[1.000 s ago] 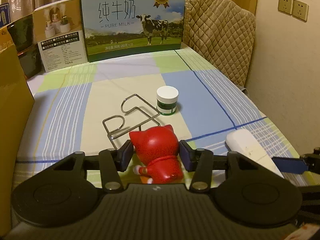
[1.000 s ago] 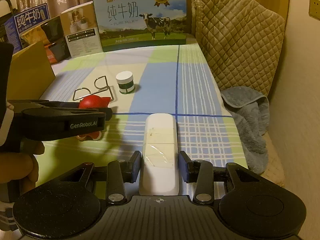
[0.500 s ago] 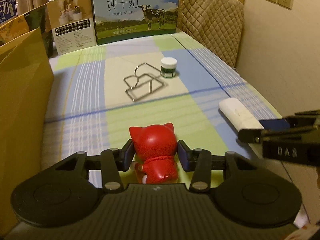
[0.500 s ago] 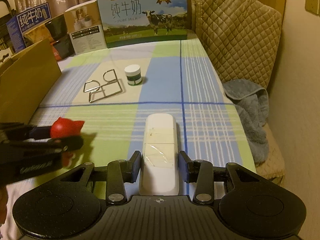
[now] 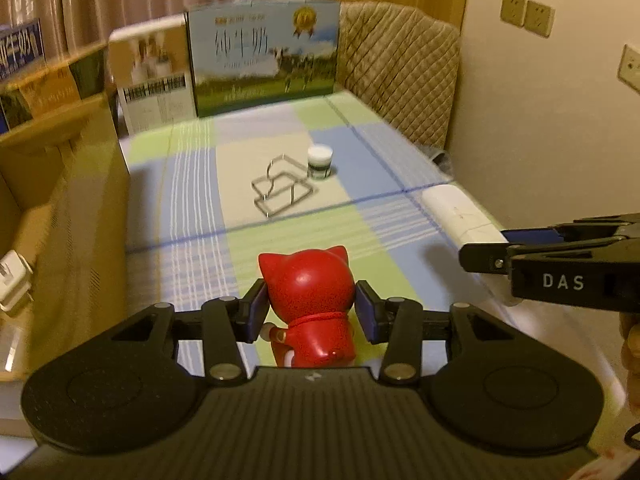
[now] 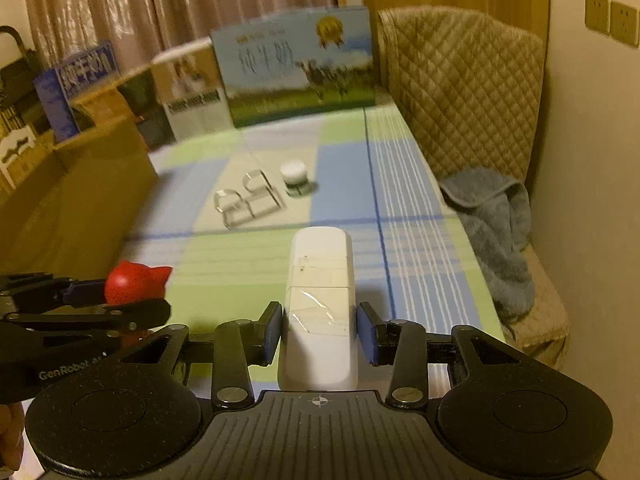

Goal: Organize rigid objects
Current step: 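Lift and carry the figurine with the left gripper toward the box while the right carries the remote, then lower the red figurine into the cardboard box and open the left gripper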

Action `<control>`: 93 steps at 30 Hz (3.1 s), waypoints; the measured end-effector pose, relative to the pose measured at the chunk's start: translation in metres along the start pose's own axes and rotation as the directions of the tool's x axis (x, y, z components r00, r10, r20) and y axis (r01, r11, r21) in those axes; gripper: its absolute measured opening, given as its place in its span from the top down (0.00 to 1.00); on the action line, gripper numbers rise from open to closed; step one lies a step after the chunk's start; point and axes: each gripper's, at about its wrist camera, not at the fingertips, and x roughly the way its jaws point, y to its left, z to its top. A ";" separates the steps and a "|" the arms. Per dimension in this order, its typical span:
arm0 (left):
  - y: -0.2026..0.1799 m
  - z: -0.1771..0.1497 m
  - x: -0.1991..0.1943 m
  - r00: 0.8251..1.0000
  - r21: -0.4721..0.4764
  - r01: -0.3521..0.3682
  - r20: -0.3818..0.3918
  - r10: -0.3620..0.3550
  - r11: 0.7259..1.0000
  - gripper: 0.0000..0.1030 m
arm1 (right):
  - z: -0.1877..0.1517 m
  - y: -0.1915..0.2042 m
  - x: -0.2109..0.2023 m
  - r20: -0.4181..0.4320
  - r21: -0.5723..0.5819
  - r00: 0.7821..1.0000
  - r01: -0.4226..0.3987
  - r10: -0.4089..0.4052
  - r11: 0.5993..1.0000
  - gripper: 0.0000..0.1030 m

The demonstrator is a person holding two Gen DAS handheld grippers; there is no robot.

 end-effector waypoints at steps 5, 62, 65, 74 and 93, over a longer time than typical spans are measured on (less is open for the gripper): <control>0.005 0.009 -0.037 1.000 -0.015 0.006 0.029 -0.006 1.000 0.60 | 0.014 0.021 -0.032 0.041 0.001 0.999 -0.010 0.010 1.000 0.64; 0.166 -0.025 -0.209 0.975 -0.200 -0.192 0.075 0.211 0.961 0.60 | 0.017 0.209 -0.059 0.030 -0.183 0.971 -0.227 0.236 0.957 0.64; 0.181 -0.021 -0.210 0.970 -0.206 -0.214 0.075 0.233 0.955 0.60 | 0.022 0.219 -0.052 0.026 -0.199 0.968 -0.241 0.250 0.950 0.64; 0.225 0.000 -0.194 0.959 -0.199 -0.258 0.062 0.275 0.945 0.60 | 0.043 0.254 -0.019 0.001 -0.249 0.957 -0.281 0.291 0.927 0.64; 0.269 0.010 -0.104 0.975 -0.108 -0.219 -0.055 0.214 0.970 0.60 | 0.055 0.293 0.073 -0.116 -0.301 0.950 -0.313 0.291 0.901 0.64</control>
